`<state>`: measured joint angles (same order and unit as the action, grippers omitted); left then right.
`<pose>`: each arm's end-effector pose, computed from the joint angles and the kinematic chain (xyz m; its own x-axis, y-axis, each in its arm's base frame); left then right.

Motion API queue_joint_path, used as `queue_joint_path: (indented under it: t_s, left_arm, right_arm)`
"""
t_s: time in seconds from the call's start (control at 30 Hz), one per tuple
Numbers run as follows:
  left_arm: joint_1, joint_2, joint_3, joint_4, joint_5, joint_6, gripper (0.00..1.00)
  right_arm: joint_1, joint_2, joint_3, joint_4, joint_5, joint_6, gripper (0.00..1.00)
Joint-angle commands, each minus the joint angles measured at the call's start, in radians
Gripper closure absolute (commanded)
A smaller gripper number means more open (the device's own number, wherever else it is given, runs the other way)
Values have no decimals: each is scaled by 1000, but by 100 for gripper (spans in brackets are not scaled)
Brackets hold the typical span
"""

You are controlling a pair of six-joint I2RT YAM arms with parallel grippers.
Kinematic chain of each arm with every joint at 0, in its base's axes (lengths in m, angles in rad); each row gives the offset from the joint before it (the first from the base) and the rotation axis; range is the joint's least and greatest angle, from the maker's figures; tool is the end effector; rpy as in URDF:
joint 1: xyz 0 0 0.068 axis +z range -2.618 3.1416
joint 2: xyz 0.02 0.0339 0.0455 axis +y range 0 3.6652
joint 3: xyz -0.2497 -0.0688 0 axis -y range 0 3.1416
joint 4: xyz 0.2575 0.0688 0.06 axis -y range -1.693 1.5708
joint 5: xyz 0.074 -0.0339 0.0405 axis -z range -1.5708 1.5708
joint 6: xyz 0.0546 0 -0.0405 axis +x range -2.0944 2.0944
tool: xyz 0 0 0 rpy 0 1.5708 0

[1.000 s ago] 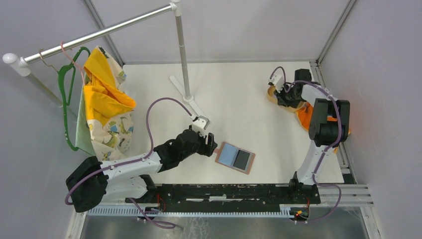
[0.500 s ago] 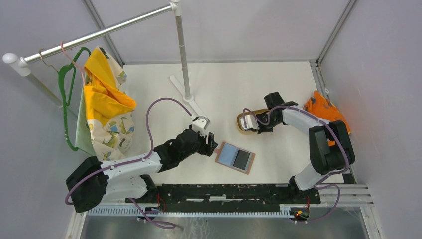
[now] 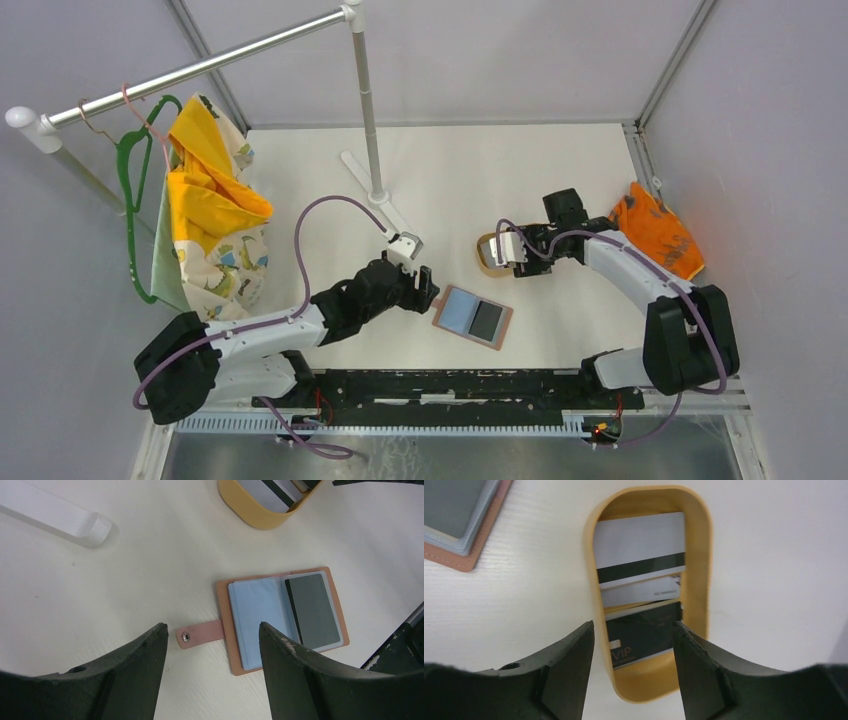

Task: Put the credit cards into the card holder
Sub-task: Move the storage box to the center of the board, then pick up the credit card from the storage box.

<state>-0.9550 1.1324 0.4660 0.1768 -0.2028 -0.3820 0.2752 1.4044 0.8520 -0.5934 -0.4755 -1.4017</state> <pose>0.1626 -0.2108 0.1676 -0.5119 0.0912 -0.8542 0.5454 0.8027 -0.2411 0.2625 0.1001 0.1641 0.2697 -0.8345 -0.4805 -0.9355 -0.1087 -0.3362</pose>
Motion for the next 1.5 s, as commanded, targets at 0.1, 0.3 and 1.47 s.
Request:
queue_joint_path:
  t_s: [0.1, 0.3, 1.47]
  left_arm:
    - [-2, 22, 11, 126, 33, -50, 19]
    - [0, 151, 81, 149, 36, -163, 19]
    - [-1, 510, 352, 76, 12, -200, 32]
  right_arm:
    - [-52, -215, -20, 292, -58, 497, 2]
    - [-206, -201, -205, 671, -388, 1236, 11]
    - [-97, 128, -10, 448, 257, 1542, 2]
